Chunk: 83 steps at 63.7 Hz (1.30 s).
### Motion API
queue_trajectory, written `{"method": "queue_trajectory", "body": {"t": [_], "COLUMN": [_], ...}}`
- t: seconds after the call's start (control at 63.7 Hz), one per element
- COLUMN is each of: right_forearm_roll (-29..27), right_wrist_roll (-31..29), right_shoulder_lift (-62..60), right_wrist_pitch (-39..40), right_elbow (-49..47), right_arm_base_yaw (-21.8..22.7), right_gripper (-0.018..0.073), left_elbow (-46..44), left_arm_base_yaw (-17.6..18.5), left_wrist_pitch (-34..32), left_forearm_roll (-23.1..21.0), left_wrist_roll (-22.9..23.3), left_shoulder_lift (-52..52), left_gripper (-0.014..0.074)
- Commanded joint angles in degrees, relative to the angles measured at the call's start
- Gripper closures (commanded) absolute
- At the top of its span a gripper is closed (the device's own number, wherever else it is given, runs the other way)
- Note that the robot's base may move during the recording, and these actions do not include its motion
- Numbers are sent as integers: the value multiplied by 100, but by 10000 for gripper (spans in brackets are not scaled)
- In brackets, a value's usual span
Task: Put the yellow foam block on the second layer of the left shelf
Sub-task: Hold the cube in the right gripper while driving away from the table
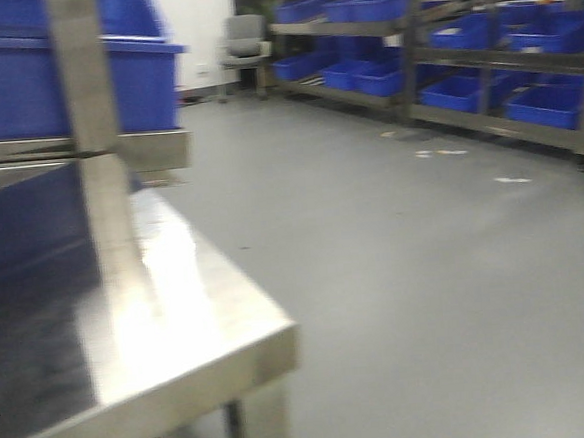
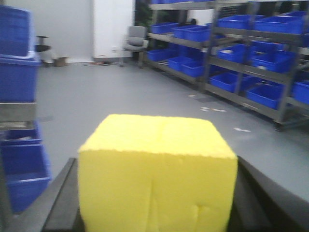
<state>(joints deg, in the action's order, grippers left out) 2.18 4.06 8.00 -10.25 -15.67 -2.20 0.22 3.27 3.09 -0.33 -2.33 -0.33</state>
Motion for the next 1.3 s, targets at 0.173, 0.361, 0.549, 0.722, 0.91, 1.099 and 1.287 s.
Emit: {"method": "queue_trajectory", "body": {"t": [0.173,0.361,0.549,0.722,0.91,1.099,1.287], "right_forearm_roll": [58,58,58,58,58,58,58], "right_wrist_roll": [-42,-42,-42,-42,-42,-42,-42], "right_shoulder_lift": [60,60,60,60,60,60,60], "right_wrist_pitch": [488,488,488,488,488,488,488], "right_elbow": [-148,-148,-148,-148,-148,-148,-148], "right_arm_base_yaw": [20,20,20,20,20,20,20], "right_gripper": [59,59,59,59,59,59,59], "left_elbow": [160,160,160,160,160,160,160], "left_arm_base_yaw": [25,25,25,25,25,25,25], "left_wrist_pitch": [-473,-473,-473,-473,-473,-473,-473], "left_forearm_roll": [-29,-29,-29,-29,-29,-29,-29], "left_wrist_roll": [22,22,22,22,22,22,22], "left_shoulder_lift": [-116,-116,-116,-116,-116,-116,-116], "left_gripper": [472,472,472,472,472,472,472]}}
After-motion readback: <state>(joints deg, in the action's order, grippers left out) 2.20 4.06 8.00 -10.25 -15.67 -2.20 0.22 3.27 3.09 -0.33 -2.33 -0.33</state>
